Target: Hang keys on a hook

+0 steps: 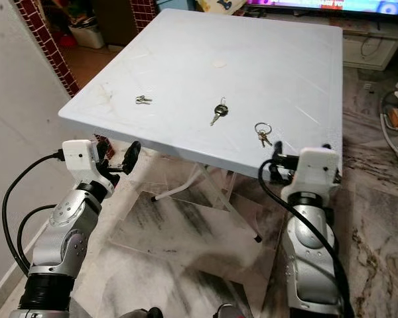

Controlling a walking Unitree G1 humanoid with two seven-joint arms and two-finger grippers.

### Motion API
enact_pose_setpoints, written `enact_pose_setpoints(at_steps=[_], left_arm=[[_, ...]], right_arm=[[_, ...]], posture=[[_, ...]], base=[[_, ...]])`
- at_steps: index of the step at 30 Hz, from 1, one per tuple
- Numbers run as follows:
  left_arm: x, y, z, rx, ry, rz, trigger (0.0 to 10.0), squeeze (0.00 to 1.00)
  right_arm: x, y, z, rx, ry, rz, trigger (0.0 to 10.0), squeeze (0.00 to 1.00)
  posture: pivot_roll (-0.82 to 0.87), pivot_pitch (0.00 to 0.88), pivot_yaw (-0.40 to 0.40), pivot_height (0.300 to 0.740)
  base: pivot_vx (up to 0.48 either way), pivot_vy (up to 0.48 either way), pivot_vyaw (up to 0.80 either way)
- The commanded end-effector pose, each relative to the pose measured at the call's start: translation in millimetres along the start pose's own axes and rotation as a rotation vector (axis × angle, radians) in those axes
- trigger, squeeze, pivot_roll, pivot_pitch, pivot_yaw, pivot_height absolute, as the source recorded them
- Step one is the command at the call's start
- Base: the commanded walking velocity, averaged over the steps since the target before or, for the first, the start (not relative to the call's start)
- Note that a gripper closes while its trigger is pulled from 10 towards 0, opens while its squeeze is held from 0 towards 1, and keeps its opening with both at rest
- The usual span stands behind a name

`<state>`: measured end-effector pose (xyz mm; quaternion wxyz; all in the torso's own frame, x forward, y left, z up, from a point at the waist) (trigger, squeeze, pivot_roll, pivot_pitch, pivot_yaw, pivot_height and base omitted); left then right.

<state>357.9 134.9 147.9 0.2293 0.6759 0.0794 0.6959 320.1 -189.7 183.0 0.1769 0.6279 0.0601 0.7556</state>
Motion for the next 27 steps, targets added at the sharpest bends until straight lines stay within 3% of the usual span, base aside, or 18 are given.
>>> enact_pose_setpoints(at_steps=[1, 27], left_arm=[[2.1, -2.3, -1.0, -0.001, 0.005, 0.018, 10.0, 0.00], [-0.2, 0.8, -2.8, -0.022, 0.003, 0.017, 10.0, 0.00]], right_arm=[[2.3, -5.9, -1.2, 0.028, 0.018, -0.008, 10.0, 0.00], [-3.4, -14.3, -5.4, 0.059, 0.003, 0.010, 10.0, 0.00]], posture=[[-0.12, 0.161, 0.087, 0.740], [-0.12, 0.154, 0.083, 0.740]], base=[[0.274, 0.000, 0.00], [0.363, 0.000, 0.00]])
Point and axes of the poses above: a point about 5 cm out from each wrist's last joint towards the gripper, its own z axis pointing out of the wrist towards the gripper, its own x axis along the axis of the wrist's last joint, y = z × x, the point moved 4 cm from there along z, pointing out of the wrist towards the gripper, and after that the axes turned 13 degrees about -z, right-handed, at the moved point
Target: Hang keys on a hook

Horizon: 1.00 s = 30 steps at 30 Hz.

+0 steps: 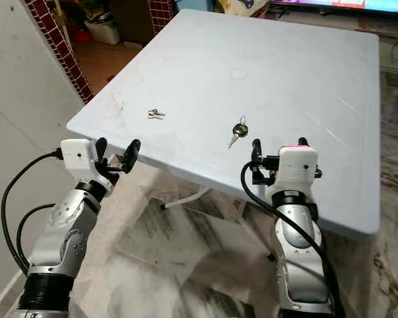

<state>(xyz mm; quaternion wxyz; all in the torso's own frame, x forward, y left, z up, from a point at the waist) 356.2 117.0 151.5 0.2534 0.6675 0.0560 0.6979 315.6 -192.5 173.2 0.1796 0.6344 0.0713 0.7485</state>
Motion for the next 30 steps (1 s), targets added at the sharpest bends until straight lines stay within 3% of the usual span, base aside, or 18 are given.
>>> enact_pose_setpoints(at_steps=[1, 8, 15, 16, 23, 30], left_arm=[[4, -16.1, -6.2, 0.046, 0.003, 0.028, 10.0, 0.00], [4, -17.4, -8.1, 0.056, 0.012, 0.011, 10.0, 0.00], [2, -17.7, -11.0, 0.059, -0.002, 0.012, 10.0, 0.00], [1, -17.2, -11.0, 0.059, -0.004, 0.012, 10.0, 0.00], [3, -17.5, -11.9, 0.059, -0.008, 0.018, 10.0, 0.00], [5, -18.9, -14.4, 0.051, -0.021, 0.032, 10.0, 0.00]], right_arm=[[6, -15.2, 0.6, 0.045, 0.019, 0.031, 10.0, 0.00], [6, -17.2, -0.2, 0.054, 0.014, 0.034, 10.0, 0.00], [5, -18.4, -1.4, 0.030, -0.003, 0.030, 10.0, 0.00], [4, -21.8, -1.5, 0.042, -0.018, 0.079, 10.0, 0.00], [-6, -33.2, -5.8, 0.056, -0.079, 0.104, 10.0, 0.00], [-15, -37.4, -14.8, 0.038, -0.113, 0.076, 10.0, 0.00]], posture=[[-0.12, 0.154, 0.083, 0.740], [-0.12, 0.160, 0.082, 0.740], [-0.11, 0.167, 0.087, 0.740], [-0.11, 0.168, 0.088, 0.740], [-0.10, 0.183, 0.104, 0.740], [-0.09, 0.199, 0.127, 0.740]], base=[[0.341, 0.000, 0.00], [0.359, 0.000, 0.00], [0.000, 0.000, 0.00], [0.000, 0.000, 0.00], [0.000, 0.000, 0.00], [0.000, 0.000, 0.00]])
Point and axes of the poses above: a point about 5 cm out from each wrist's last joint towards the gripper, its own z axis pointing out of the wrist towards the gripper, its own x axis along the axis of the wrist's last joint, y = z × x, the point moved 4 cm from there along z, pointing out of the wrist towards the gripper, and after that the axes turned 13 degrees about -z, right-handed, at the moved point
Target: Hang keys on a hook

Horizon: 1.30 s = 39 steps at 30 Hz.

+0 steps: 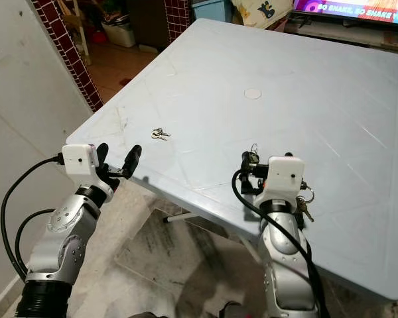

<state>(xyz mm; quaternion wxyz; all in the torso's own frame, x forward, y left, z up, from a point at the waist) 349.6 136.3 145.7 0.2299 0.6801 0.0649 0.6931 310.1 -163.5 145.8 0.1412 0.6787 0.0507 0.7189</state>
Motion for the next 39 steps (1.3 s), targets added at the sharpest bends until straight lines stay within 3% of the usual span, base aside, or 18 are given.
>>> enact_pose_setpoints(at_steps=[1, 3, 4, 5, 7, 8, 10, 20, 21, 22, 23, 24, 25, 26, 39], left_arm=[[2, -1.7, -2.6, -0.001, -0.007, 0.015, 10.0, 0.00], [2, -1.0, -2.8, -0.004, -0.010, 0.018, 10.0, 0.00], [2, -0.6, -2.9, -0.005, -0.011, 0.019, 10.0, 0.00], [2, 0.6, -2.6, -0.010, -0.014, 0.021, 10.0, 0.00], [3, 1.2, -2.3, -0.013, -0.015, 0.023, 10.0, 0.00], [3, 1.4, -2.2, -0.015, -0.015, 0.024, 10.0, 0.00], [3, 1.5, -2.2, -0.015, -0.016, 0.024, 10.0, 0.00], [4, 1.1, -5.5, -0.004, -0.009, 0.019, 10.0, 0.00], [4, 1.1, -5.7, -0.002, -0.008, 0.019, 10.0, 0.00], [4, 1.0, -5.9, -0.001, -0.008, 0.019, 10.0, 0.00], [4, 1.0, -6.0, 0.001, -0.007, 0.019, 10.0, 0.00], [4, 1.1, -6.3, 0.001, -0.007, 0.018, 10.0, 0.00], [4, 1.1, -6.3, 0.001, -0.007, 0.018, 10.0, 0.00], [3, 1.2, -6.4, 0.001, -0.007, 0.018, 10.0, 0.00], [4, 2.1, -4.4, -0.003, -0.005, 0.019, 10.0, 0.00]], right_arm=[[-3, -2.8, -0.8, -0.002, -0.018, -0.001, 10.0, 0.00], [-7, -5.2, 0.1, 0.008, -0.037, 0.006, 10.0, 0.00], [-9, -7.9, 0.7, 0.020, -0.046, 0.019, 9.2, 0.00], [-13, -13.6, 3.8, 0.044, -0.063, 0.022, 6.6, 0.00], [-14, -16.6, 6.5, 0.053, -0.060, 0.024, 7.2, 0.00], [-13, -17.9, 9.3, 0.056, -0.054, 0.022, 9.6, 0.00], [-13, -19.0, 11.0, 0.064, -0.052, 0.021, 10.0, 0.00], [2, -19.7, 27.1, 0.072, 0.024, -0.012, 10.0, 0.00], [2, -19.8, 27.4, 0.072, 0.021, -0.015, 9.1, 0.00], [1, -19.9, 27.7, 0.071, 0.018, -0.017, 9.1, 0.00], [2, -21.3, 28.5, 0.079, 0.021, -0.011, 4.9, 0.00], [2, -21.7, 28.5, 0.082, 0.022, -0.011, 4.0, 0.00], [2, -21.7, 28.5, 0.082, 0.022, -0.011, 4.0, 0.00], [3, -23.0, 29.0, 0.088, 0.022, -0.006, 0.0, 0.00], [6, -31.2, 36.1, 0.123, 0.038, 0.007, 0.0, 0.00]], posture=[[-0.08, 0.203, 0.133, 0.740], [-0.08, 0.203, 0.137, 0.740], [-0.08, 0.206, 0.141, 0.740], [-0.08, 0.207, 0.142, 0.740], [-0.07, 0.209, 0.142, 0.740], [-0.07, 0.209, 0.143, 0.740], [-0.07, 0.209, 0.143, 0.740], [-0.05, 0.204, 0.126, 0.740], [-0.05, 0.204, 0.126, 0.740], [-0.05, 0.204, 0.126, 0.740], [-0.05, 0.203, 0.123, 0.740], [-0.05, 0.202, 0.121, 0.740], [-0.05, 0.202, 0.121, 0.740], [-0.05, 0.202, 0.120, 0.740], [-0.05, 0.197, 0.121, 0.740]], base=[[0.000, 0.000, 0.00], [0.000, 0.000, 0.00], [0.000, 0.000, 0.00], [0.000, 0.000, 0.00], [0.000, 0.000, 0.00], [0.000, 0.000, 0.00], [0.000, 0.000, 0.00], [0.000, 0.000, 0.00], [0.000, 0.000, 0.00], [0.000, 0.000, 0.00], [0.000, 0.000, 0.00], [0.000, 0.000, 0.00], [0.000, 0.000, 0.00], [0.000, 0.000, 0.00], [0.000, 0.000, 0.00]])
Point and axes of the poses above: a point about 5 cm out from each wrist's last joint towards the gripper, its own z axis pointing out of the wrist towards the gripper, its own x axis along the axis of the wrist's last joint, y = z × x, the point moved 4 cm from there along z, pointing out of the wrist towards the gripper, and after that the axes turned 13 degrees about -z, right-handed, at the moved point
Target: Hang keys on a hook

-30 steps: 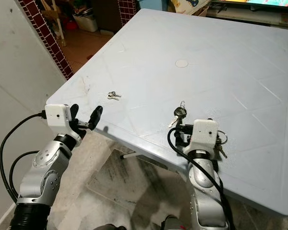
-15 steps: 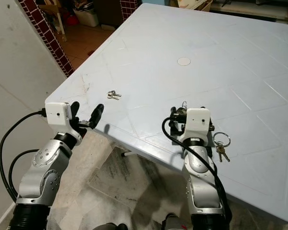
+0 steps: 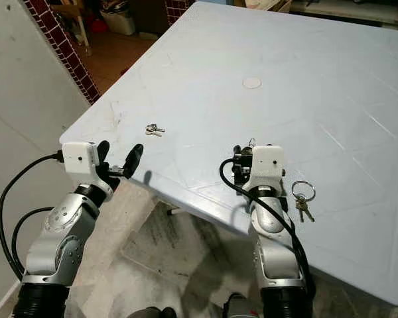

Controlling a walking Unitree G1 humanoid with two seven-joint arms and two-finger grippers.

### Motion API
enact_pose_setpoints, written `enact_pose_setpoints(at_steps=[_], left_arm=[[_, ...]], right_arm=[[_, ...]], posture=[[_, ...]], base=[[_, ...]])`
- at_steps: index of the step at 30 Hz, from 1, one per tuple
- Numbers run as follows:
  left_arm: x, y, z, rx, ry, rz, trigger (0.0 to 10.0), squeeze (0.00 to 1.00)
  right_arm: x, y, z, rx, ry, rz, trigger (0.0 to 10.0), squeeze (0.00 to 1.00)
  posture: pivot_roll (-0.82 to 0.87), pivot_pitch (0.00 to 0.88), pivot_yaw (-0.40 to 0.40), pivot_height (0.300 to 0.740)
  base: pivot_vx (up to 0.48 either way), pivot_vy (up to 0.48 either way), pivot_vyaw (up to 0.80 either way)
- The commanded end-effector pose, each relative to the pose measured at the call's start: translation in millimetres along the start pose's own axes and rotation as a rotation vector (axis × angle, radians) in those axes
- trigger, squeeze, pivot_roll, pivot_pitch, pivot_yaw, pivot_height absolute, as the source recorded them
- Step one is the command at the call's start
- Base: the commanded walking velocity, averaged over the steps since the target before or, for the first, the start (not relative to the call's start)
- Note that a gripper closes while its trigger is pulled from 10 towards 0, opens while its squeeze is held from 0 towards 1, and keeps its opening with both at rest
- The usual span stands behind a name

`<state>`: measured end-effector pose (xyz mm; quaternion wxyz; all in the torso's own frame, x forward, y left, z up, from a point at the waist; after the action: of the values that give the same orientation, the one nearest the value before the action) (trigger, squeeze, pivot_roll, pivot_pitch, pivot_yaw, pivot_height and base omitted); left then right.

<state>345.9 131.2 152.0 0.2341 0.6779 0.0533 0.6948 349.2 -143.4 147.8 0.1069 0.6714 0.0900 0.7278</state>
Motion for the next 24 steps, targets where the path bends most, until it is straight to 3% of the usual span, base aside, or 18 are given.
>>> enact_pose_setpoints(at_steps=[1, 24], left_arm=[[0.3, -6.0, -2.7, 0.021, -0.005, 0.009, 10.0, 0.00], [0.0, -6.0, -4.8, 0.027, -0.003, 0.007, 10.0, 0.00]], right_arm=[[0.6, -7.7, 1.7, 0.026, 0.003, 0.013, 0.0, 0.00], [-2.1, -12.5, 7.7, 0.052, 0.008, 0.022, 0.0, 0.00]], posture=[[-0.05, 0.197, 0.121, 0.740], [-0.05, 0.199, 0.113, 0.740]], base=[[0.000, 0.000, 0.00], [0.000, 0.000, 0.00]])
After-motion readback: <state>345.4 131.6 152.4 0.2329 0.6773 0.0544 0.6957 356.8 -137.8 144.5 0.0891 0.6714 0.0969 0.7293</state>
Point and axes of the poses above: a point about 5 cm out from each wrist's last joint towards the gripper, its own z axis pointing out of the wrist towards the gripper, its own x axis along the axis of the wrist's last joint, y = z × x, the point moved 4 cm from there along z, pointing out of the wrist towards the gripper, and after that the axes turned 13 degrees about -z, right-handed, at the moved point
